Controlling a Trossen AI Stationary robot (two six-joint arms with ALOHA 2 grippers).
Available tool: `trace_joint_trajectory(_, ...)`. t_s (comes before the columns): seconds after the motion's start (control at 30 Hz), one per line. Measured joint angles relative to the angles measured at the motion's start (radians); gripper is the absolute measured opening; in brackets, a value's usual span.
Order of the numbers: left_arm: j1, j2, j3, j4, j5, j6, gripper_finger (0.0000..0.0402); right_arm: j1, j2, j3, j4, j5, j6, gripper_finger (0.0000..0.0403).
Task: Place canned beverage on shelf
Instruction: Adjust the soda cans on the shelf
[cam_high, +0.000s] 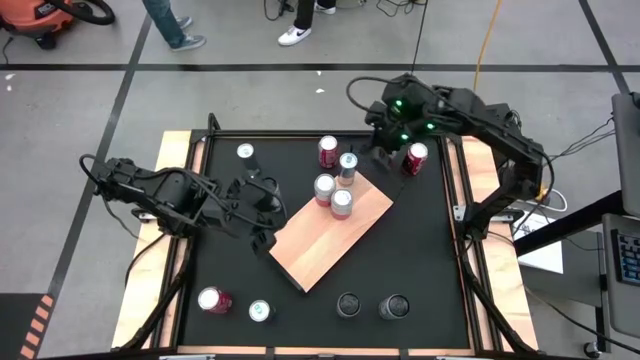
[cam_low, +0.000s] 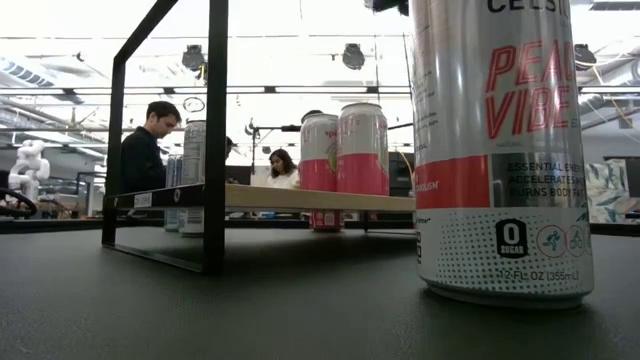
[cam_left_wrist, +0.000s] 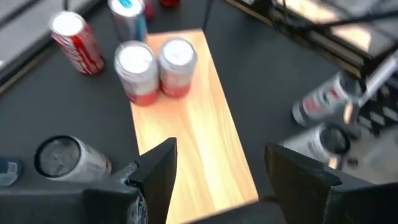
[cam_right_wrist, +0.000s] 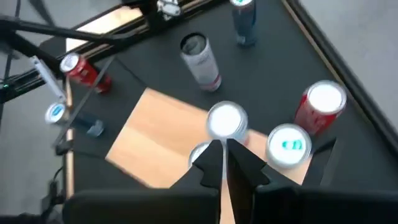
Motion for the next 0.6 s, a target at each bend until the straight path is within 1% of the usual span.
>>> trace_joint_trajectory(0.17, -0.003, 0.0, 0.0, -0.05, 0.112, 0.032, 0.0239, 0.066, -0.068, 0.002, -0.109, 0.011, 0.046, 0.0)
trace_joint_trajectory(0.23, -0.002, 0.0, 0.0, -0.075, 0.15, 0.028, 0.0239, 0.107, -0.092, 0.002, -0.14, 0.054, 0.071, 0.0)
trace_joint_trajectory(0.43, -0.014, 0.0, 0.0, -0.11, 0.297, 0.027, 0.0239, 0.246, -0.165, 0.002, -0.151, 0.237, 0.148, 0.0)
trace_joint_trajectory(0.53, -0.03, 0.0, 0.0, -0.11, 0.345, 0.018, 0.0239, 0.313, -0.19, -0.01, -0.15, 0.293, 0.187, 0.0)
trace_joint_trajectory(0.6, -0.045, 0.0, 0.0, -0.115, 0.366, -0.012, 0.0239, 0.355, -0.205, -0.027, -0.15, 0.312, 0.225, 0.0)
